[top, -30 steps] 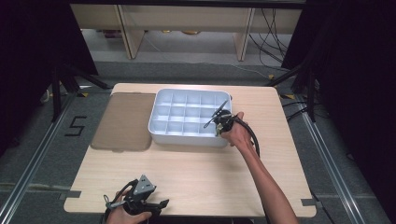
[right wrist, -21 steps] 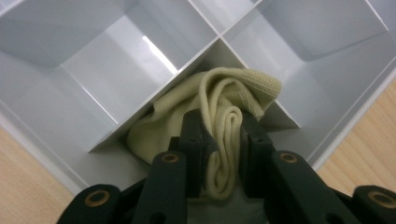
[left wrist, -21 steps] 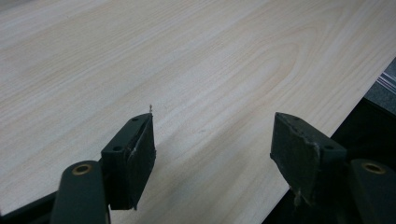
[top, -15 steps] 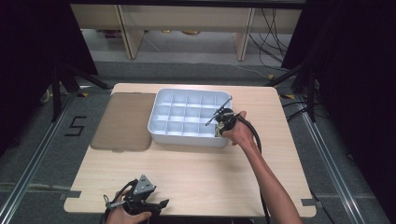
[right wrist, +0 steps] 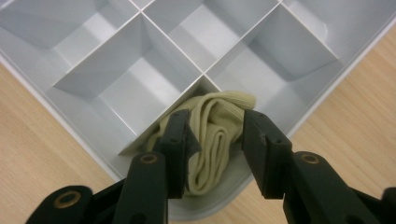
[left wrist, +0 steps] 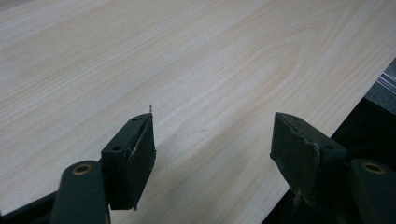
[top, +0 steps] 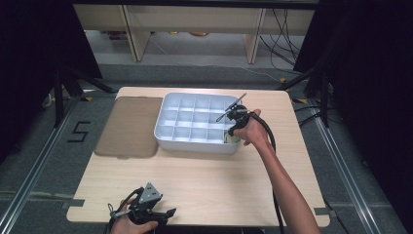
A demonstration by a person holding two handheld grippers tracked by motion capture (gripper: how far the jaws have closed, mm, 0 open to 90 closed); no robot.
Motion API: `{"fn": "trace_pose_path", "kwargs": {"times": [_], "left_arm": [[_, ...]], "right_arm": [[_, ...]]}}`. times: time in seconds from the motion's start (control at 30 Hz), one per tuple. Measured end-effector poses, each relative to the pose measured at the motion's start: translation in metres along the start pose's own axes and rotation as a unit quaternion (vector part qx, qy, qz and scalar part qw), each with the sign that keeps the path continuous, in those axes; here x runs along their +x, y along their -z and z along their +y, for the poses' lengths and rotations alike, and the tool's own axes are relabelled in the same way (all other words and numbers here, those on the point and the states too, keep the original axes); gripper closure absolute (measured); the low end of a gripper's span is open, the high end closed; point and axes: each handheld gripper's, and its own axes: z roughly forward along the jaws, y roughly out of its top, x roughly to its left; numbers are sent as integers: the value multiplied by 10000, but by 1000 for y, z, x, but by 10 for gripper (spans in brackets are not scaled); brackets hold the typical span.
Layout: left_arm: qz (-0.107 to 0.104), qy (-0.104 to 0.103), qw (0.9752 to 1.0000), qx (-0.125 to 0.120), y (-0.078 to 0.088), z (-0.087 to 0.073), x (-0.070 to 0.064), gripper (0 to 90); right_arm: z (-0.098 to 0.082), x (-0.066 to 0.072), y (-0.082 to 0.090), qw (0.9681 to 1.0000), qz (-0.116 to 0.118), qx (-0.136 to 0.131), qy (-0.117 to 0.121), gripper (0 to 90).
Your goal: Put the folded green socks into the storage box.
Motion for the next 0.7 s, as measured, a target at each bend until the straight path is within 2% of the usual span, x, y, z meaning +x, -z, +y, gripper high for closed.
{"fn": "trace_pose_path", "kwargs": {"times": [0.03,0.1,0.13,0.2,0.23,0.27,0.3,0.33,0.4,0.47,0.5,0.57,0.7], "left_arm": [[21,-117,9999,24,1,1,1,301],[25,-120,9999,33,1,0,1,301],[28,-120,9999,35,1,0,1,301],[-27,-38,10000,12,1,0,0,301],[-25,-79,10000,24,1,1,0,301],[-12,49,10000,25,0,0,-1,303],[-12,49,10000,25,0,0,-1,303],[21,23,10000,38,0,0,0,303],[-21,16,10000,28,0,0,-1,304],[-28,20,10000,15,0,0,-1,304],[50,8,10000,53,-1,0,0,304],[35,-46,10000,66,0,0,0,306],[40,-14,10000,54,-1,0,0,307]], "right_arm": [[1,-3,6,10000,54,-69,-9,627],[2,-3,9,9999,120,-74,-64,627],[2,-5,14,9997,41,-181,-129,624],[3,-7,20,9996,68,-234,-167,645],[3,-8,21,9995,74,-282,-120,669],[4,-9,24,9993,173,-319,-58,734],[4,-9,24,9993,173,-319,-58,734],[4,-8,22,9994,234,-258,-48,786],[4,-6,17,9996,225,-186,35,815],[4,-6,13,9996,224,-169,70,823],[3,-5,8,9997,207,-130,82,828],[1,-3,-8,9997,195,78,97,836],[-1,-1,-19,9995,245,198,-35,844]]}}
